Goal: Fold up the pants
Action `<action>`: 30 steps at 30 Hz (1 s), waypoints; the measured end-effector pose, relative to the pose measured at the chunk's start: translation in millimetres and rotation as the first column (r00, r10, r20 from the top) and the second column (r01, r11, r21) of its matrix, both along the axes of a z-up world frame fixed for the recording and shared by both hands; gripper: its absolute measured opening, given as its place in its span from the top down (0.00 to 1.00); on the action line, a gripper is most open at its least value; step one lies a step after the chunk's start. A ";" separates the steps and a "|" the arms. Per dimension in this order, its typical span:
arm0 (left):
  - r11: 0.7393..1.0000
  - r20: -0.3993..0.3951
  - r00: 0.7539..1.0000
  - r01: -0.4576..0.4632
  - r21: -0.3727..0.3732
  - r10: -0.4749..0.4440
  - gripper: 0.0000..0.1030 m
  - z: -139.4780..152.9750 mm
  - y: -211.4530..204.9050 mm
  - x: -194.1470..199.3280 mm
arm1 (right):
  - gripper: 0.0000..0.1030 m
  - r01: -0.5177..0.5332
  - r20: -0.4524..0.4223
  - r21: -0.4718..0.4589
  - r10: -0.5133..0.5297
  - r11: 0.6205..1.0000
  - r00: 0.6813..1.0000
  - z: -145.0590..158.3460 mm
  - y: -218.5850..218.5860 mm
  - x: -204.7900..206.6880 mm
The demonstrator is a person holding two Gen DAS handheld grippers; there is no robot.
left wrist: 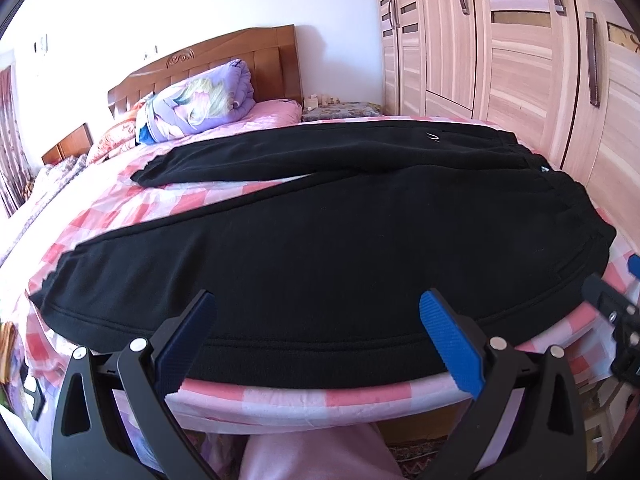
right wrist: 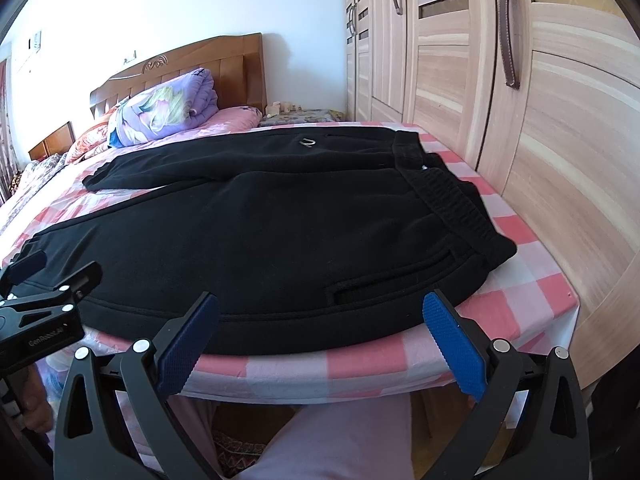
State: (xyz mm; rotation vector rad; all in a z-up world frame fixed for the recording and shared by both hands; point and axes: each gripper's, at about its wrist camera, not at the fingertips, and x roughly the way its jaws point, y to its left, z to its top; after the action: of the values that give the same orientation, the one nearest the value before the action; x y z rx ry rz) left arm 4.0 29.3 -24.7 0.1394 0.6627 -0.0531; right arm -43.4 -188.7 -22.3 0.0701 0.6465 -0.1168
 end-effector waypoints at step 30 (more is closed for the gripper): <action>0.932 -0.452 0.886 -0.073 -0.355 -0.103 0.02 22.5 64.8 444.2 | 0.11 -0.665 -0.358 0.137 0.663 0.734 0.657 -12.0 -31.9 510.1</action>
State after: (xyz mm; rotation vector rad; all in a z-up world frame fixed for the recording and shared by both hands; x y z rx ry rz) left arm 448.2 94.1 -2.2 -0.2379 1.1219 -0.2295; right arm 466.7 -220.6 -34.3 -0.2099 1.0357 0.6074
